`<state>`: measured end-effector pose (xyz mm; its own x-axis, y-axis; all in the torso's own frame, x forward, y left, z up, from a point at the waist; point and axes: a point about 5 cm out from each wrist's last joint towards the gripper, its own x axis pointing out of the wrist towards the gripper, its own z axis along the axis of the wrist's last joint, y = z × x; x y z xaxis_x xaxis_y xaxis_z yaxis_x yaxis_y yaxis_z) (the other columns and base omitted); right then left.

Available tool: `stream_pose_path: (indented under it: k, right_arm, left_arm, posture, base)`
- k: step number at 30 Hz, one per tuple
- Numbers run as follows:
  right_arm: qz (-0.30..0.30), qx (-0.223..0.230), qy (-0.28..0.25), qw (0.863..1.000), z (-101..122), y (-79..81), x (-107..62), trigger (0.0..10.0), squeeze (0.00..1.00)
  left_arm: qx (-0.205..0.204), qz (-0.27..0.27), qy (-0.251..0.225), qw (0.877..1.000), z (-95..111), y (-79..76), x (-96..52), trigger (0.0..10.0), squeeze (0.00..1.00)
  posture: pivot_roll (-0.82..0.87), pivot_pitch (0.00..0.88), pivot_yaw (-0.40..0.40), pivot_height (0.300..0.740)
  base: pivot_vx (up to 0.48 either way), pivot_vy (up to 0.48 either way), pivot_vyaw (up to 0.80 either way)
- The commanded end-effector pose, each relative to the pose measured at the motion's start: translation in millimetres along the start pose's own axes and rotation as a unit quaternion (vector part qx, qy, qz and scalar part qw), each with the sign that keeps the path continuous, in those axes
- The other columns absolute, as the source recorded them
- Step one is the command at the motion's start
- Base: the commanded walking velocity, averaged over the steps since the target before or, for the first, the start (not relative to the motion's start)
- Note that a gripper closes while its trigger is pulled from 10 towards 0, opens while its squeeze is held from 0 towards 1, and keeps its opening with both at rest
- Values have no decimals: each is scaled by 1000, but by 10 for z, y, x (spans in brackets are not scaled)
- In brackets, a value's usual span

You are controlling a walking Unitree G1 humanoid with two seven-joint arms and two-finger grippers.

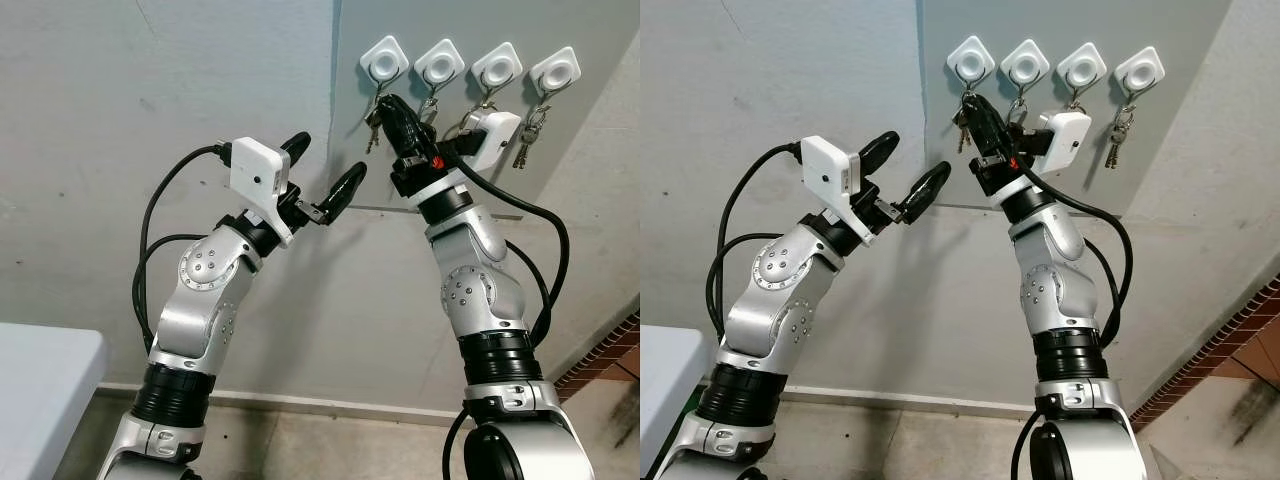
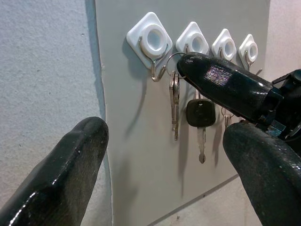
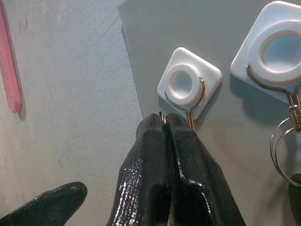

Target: Hang keys on a hook

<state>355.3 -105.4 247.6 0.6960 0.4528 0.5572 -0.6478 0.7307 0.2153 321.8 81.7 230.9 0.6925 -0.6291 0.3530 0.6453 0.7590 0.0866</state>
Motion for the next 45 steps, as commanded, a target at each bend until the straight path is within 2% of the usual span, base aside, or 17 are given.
stream_pose_path:
  k: [1,21,32,37,38,45]
  right_arm:
    - [4,8,-9,1000,45,9,70,10000,0]
    - [-31,84,-3,996,-3,-56,156,10000,0]
    - [-54,128,1,990,-75,-95,76,10000,0]
    - [-53,122,5,991,-119,-82,15,10000,0]
    - [-52,122,5,991,-136,-73,-14,10000,1000]
    - [-52,113,6,992,-170,-63,-95,10000,1000]
  left_arm:
    - [4,0,-6,1000,55,25,8,10000,0]
    - [4,6,-8,1000,74,29,3,10000,0]
    - [4,11,-10,1000,89,46,3,10000,0]
    - [3,13,-9,1000,87,51,1,10000,0]
    - [3,14,-9,1000,85,56,-1,10000,0]
    - [2,19,-4,1000,59,63,-11,10000,0]
  posture:
    - [-13,1,15,740]
    - [-4,9,7,740]
    - [-3,16,7,740]
    - [-3,18,8,740]
    - [-4,19,9,740]
    - [-7,21,11,740]
  base:
    - [0,0,0]
    - [0,0,0]
    - [0,0,0]
    - [0,0,0]
    - [0,0,0]
    - [0,0,0]
